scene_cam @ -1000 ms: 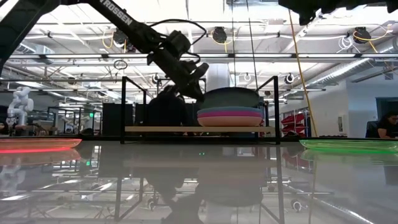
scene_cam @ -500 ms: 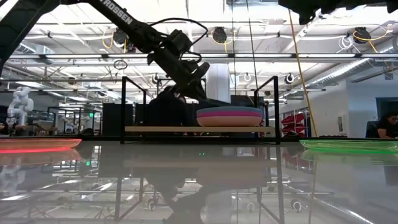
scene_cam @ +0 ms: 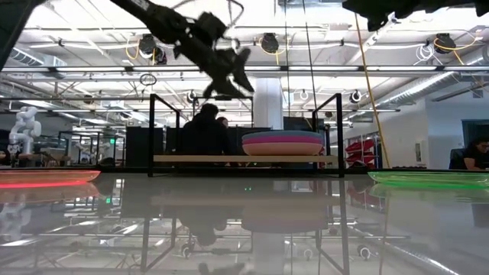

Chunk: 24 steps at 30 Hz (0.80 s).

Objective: Place and stack plates onto a shelf
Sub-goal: Put the light green plate on the shelf

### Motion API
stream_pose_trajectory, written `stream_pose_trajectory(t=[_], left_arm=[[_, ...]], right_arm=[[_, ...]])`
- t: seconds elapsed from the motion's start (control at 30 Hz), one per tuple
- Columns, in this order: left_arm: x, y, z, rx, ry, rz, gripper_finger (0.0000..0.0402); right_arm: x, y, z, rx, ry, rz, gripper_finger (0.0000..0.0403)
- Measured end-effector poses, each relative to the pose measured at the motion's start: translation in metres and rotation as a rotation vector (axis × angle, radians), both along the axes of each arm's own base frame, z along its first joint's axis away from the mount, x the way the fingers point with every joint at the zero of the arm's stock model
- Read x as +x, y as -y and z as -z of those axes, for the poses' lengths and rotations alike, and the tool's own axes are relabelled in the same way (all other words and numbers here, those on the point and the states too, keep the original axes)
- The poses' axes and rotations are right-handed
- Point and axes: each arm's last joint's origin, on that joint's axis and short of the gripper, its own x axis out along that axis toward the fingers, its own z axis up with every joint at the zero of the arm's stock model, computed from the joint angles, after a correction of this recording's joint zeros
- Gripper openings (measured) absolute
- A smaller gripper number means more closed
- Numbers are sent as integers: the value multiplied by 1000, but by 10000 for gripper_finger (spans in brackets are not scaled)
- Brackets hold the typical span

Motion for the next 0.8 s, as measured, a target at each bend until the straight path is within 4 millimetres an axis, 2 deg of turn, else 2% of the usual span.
stream_pose_trajectory(t=[0.1, 0.2, 0.3, 0.47, 0.63, 0.7, 0.8], left_arm=[[-16, 16, -36, 66, 60, 27, 163], [-32, 45, -68, 126, 67, 88, 163], [-43, 82, -75, 203, 16, 150, 163], [-61, 131, -51, 247, 15, 133, 163], [-79, 179, -16, 251, 213, 152, 163], [-86, 193, 0, 261, 271, 175, 163], [-96, 209, 14, 268, 362, 196, 163]], right_arm=[[0, 0, 0, -1, -3, 0, 112], [0, 0, 1, -3, -13, 0, 112], [0, 0, 2, -4, -21, 0, 112], [0, 0, 2, 0, -25, 0, 112], [0, 0, 2, 45, -19, 5, 112], [0, 0, -3, 84, 30, 0, 112], [0, -2, -9, 107, 95, -44, 112]])
